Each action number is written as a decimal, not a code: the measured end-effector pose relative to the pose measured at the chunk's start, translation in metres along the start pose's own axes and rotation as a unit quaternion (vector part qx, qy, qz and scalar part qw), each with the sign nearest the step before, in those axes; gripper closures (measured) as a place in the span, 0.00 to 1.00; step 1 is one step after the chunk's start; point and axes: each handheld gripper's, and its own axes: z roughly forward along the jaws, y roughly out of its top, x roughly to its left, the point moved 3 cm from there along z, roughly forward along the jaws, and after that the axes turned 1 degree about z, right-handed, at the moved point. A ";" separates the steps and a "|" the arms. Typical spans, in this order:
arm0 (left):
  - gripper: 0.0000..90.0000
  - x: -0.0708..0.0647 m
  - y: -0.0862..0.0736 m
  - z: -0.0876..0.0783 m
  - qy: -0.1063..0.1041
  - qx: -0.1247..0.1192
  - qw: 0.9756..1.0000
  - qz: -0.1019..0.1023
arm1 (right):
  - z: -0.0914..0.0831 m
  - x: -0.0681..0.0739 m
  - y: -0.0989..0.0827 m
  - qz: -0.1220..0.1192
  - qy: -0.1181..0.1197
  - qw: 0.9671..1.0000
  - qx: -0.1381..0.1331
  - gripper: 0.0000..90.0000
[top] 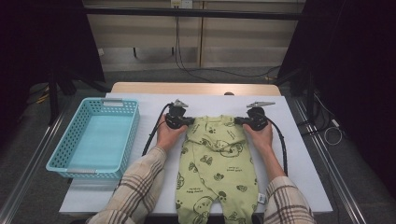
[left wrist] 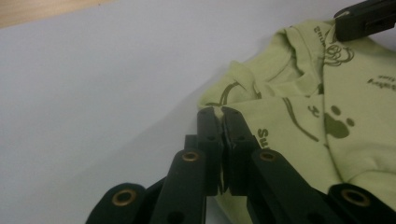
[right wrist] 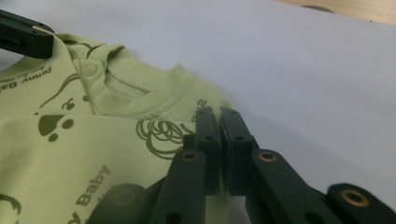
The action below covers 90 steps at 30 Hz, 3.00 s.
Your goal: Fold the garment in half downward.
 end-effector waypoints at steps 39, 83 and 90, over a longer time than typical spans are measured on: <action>0.97 0.011 0.029 -0.059 0.010 -0.058 0.998 0.013 | -0.035 0.039 0.045 -0.039 0.025 0.996 -0.074 0.97; 0.98 0.006 0.072 -0.081 0.021 -0.126 0.992 0.001 | -0.052 0.035 0.081 -0.026 -0.005 0.993 -0.115 0.97; 0.98 0.009 0.077 -0.080 0.022 -0.136 0.990 -0.005 | -0.054 0.034 0.087 -0.027 -0.009 0.992 -0.122 0.97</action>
